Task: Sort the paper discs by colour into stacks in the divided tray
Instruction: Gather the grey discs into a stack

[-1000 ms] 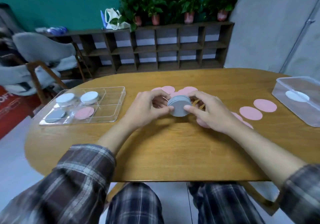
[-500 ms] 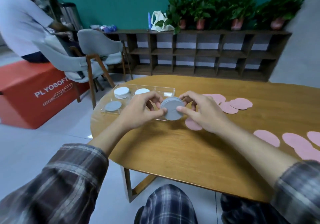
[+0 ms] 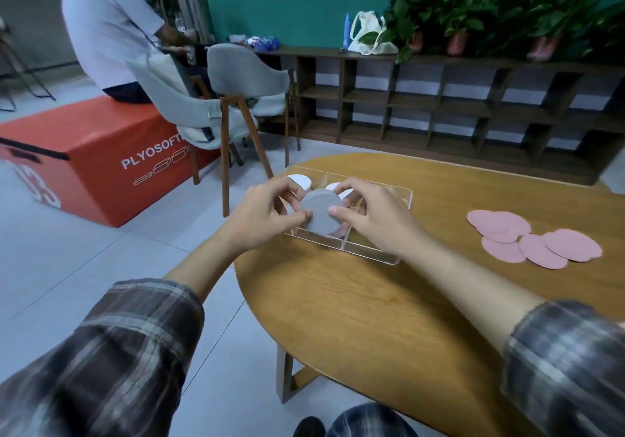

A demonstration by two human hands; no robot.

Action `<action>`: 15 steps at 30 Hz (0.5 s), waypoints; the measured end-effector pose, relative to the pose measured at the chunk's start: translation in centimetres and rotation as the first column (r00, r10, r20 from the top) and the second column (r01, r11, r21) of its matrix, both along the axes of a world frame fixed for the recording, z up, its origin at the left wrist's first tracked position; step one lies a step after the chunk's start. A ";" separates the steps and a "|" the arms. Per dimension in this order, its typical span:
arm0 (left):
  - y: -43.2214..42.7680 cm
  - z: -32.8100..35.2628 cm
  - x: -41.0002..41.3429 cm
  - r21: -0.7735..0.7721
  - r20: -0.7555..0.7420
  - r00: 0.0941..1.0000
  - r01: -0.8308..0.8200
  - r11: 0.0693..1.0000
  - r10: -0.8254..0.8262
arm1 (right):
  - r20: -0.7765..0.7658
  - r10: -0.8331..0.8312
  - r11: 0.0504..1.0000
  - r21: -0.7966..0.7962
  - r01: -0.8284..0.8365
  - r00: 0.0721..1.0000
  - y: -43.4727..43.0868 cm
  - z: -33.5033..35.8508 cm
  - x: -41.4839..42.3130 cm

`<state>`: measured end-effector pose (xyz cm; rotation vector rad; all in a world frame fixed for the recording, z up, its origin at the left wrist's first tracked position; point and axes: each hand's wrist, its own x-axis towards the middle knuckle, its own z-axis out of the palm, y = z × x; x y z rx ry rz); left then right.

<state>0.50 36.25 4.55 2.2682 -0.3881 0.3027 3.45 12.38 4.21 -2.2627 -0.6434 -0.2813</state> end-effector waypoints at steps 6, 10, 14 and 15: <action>4.2 -1.0 3.1 -0.076 -0.096 0.993 -0.079 0.994 0.071 | -0.020 0.010 1.000 -0.013 -0.010 1.000 4.8 -0.7 4.0; 6.1 -1.6 5.1 -0.031 -0.126 0.985 -0.125 0.992 0.120 | -0.072 -0.016 1.000 -0.023 0.014 0.997 7.3 -1.7 6.2; 6.9 -2.3 6.2 0.049 -0.148 0.979 -0.138 0.989 0.144 | -0.146 -0.012 0.999 -0.047 0.005 0.989 8.4 -2.8 7.7; 7.1 -2.5 6.3 0.080 -0.149 0.977 -0.140 0.987 0.151 | -0.166 -0.006 0.999 -0.050 -0.002 0.986 8.6 -3.0 7.8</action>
